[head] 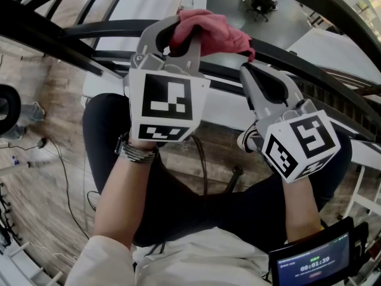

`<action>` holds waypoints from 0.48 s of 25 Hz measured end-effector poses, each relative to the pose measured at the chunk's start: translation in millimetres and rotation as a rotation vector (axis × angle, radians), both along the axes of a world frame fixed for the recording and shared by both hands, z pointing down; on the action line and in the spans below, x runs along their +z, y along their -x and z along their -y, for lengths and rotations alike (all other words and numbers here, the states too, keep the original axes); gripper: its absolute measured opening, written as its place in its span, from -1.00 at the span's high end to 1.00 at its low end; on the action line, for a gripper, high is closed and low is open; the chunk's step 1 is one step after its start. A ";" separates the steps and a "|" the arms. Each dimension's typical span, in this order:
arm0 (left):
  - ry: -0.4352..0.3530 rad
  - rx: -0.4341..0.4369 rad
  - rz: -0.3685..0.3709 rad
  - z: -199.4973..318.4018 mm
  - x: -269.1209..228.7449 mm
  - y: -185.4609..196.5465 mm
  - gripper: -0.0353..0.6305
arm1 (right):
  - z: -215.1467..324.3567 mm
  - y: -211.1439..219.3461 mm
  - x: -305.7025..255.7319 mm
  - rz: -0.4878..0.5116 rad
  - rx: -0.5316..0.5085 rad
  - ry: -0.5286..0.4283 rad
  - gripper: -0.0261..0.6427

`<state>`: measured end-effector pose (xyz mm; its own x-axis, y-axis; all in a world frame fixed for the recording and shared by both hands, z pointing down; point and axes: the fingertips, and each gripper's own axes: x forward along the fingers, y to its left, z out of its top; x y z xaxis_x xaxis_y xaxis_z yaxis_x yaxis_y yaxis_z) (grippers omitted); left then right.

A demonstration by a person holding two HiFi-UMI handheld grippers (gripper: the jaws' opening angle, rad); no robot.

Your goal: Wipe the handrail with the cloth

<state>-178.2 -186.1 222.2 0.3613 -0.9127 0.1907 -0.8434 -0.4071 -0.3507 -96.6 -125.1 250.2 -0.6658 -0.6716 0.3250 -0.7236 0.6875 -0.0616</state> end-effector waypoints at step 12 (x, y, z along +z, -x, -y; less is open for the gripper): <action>0.000 0.011 0.000 -0.1 0.0 -3.1 0.81 | 1.2 -0.3 0.9 -0.003 0.002 0.001 0.92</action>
<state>-175.0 -186.0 222.2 0.3712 -0.9088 0.1907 -0.8387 -0.4163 -0.3512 -96.3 -126.3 251.1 -0.6635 -0.6727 0.3274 -0.7252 0.6859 -0.0603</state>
